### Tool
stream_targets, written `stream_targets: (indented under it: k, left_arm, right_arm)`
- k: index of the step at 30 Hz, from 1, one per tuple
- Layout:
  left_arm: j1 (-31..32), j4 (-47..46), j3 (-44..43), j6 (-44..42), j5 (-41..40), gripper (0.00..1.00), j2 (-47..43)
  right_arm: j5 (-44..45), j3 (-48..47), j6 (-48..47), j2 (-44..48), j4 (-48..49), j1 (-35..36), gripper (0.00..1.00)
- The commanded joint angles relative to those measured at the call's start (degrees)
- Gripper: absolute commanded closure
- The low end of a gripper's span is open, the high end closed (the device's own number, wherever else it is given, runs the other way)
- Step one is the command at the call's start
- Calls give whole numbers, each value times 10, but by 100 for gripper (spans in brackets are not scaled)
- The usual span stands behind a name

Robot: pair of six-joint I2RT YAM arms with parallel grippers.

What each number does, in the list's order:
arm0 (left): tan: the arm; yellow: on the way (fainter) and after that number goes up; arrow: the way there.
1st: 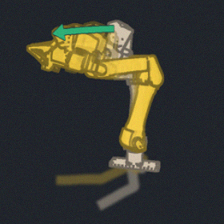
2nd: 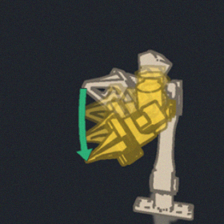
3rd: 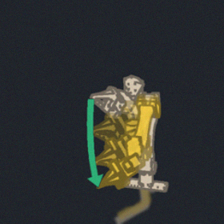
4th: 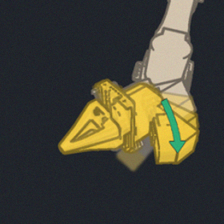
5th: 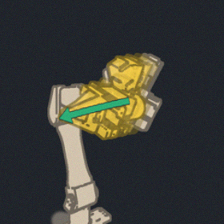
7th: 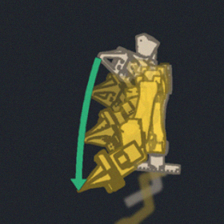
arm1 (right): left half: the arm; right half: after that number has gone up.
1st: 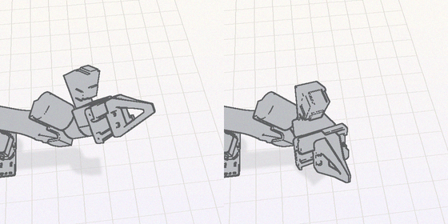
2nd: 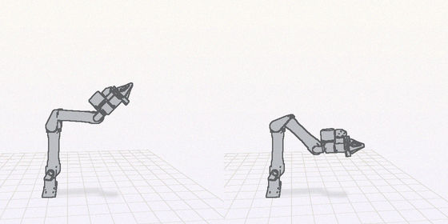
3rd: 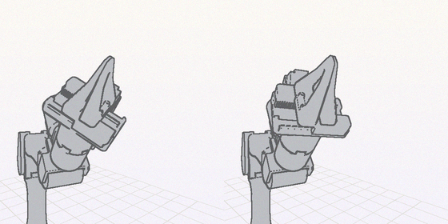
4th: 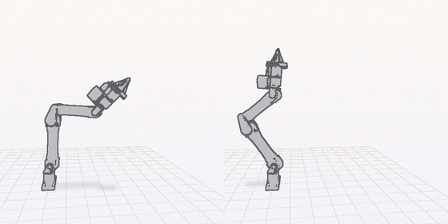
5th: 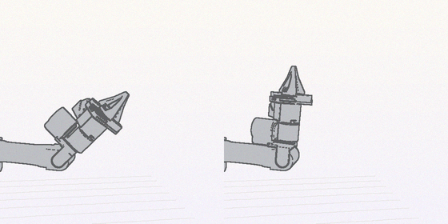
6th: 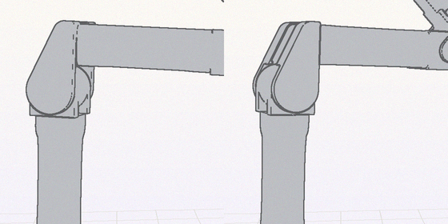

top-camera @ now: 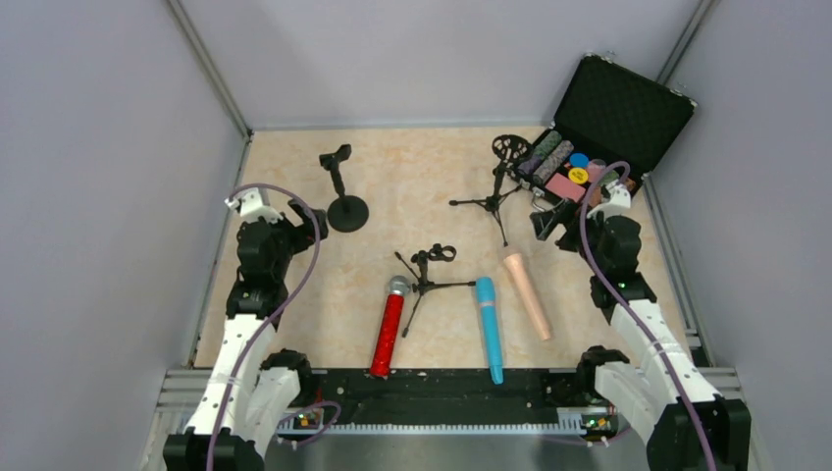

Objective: Attach the microphones to the stand

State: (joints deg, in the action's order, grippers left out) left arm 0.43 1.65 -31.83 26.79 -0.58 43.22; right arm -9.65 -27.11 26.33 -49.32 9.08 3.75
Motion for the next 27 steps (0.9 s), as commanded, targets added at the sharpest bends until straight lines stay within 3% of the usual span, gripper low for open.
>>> stream_targets:
  k: [1, 14, 21, 27]
  left_arm:
    - [-1, 20, -22, -2, 50, 1, -8]
    - [-1, -53, 21, 1, 222, 1, -14]
    - [0, -66, 7, -15, 355, 1, 11]
    - [0, -54, -13, -1, 412, 1, 16]
  right_arm:
    - [-33, 3, 52, 21, -36, -6, 1]
    - [-67, -55, 2, -48, -131, -6, 1]
    - [-82, -82, -1, -75, -179, -6, 1]
    - [-85, -103, -8, -80, -224, 4, 1]
